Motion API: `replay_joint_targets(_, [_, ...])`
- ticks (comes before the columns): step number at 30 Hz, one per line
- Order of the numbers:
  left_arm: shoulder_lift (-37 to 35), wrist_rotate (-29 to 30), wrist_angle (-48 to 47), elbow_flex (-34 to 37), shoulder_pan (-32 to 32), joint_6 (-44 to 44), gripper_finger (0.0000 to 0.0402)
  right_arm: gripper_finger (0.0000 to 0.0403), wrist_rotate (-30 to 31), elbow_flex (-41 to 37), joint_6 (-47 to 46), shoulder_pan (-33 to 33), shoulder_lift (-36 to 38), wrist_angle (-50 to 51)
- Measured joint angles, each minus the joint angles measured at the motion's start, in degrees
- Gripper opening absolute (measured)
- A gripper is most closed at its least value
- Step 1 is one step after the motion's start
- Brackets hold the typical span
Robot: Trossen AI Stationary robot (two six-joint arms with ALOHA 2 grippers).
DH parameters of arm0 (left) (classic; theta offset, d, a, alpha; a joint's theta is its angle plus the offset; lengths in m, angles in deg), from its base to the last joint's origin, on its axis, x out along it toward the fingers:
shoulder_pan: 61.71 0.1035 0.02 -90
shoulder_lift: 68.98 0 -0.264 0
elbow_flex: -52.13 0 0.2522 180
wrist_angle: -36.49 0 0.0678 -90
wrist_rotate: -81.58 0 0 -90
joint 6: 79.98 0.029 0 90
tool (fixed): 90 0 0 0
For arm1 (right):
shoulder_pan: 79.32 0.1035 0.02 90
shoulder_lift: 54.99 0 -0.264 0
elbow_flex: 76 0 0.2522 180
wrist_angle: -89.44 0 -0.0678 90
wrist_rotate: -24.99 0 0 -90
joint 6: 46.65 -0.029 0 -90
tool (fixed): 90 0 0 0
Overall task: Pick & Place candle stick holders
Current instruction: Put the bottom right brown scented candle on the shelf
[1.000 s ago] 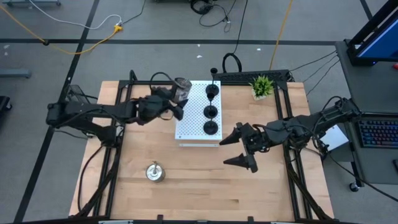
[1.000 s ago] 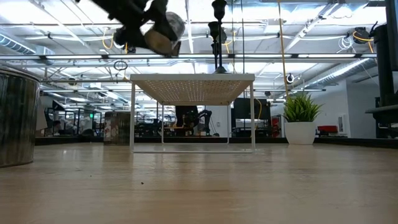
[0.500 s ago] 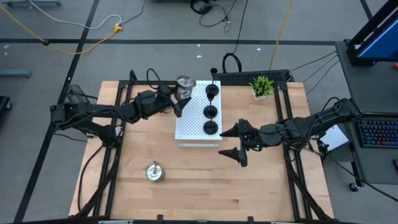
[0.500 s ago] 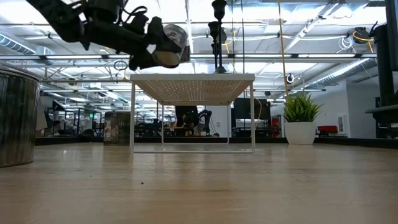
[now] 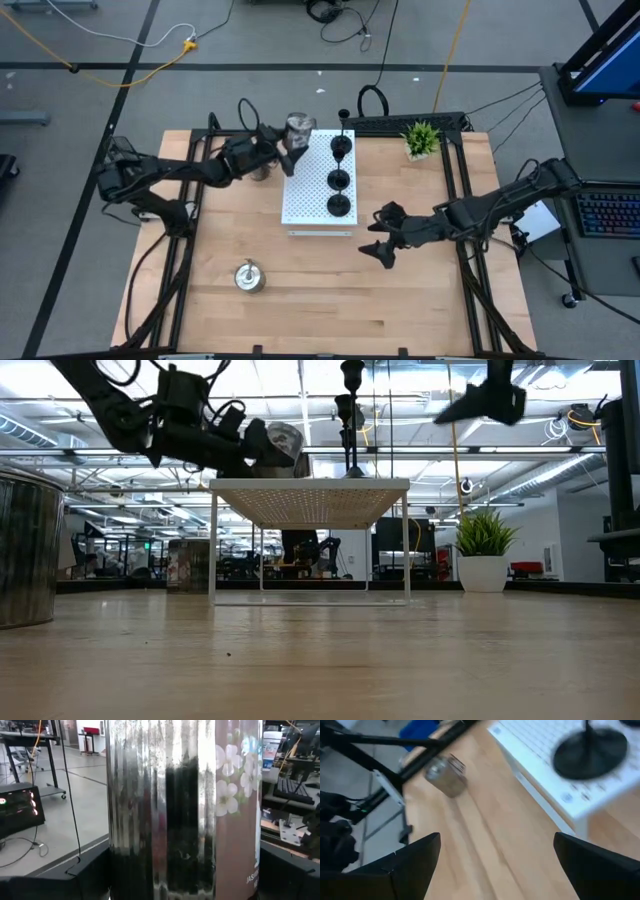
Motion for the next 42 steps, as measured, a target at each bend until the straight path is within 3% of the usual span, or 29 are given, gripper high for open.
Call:
replay_joint_targets(19, [13.74,-6.38,1.60,-6.85,5.27,-1.28,0.0365,0.0380,0.11,-6.17,-4.93,-1.18,0.77,0.05])
replay_joint_targets(42, [13.68,-7.10,-2.51,-7.19,6.23,-1.02,0.0370,0.0379,0.28,-6.20,-5.21,-1.18,0.74,0.94])
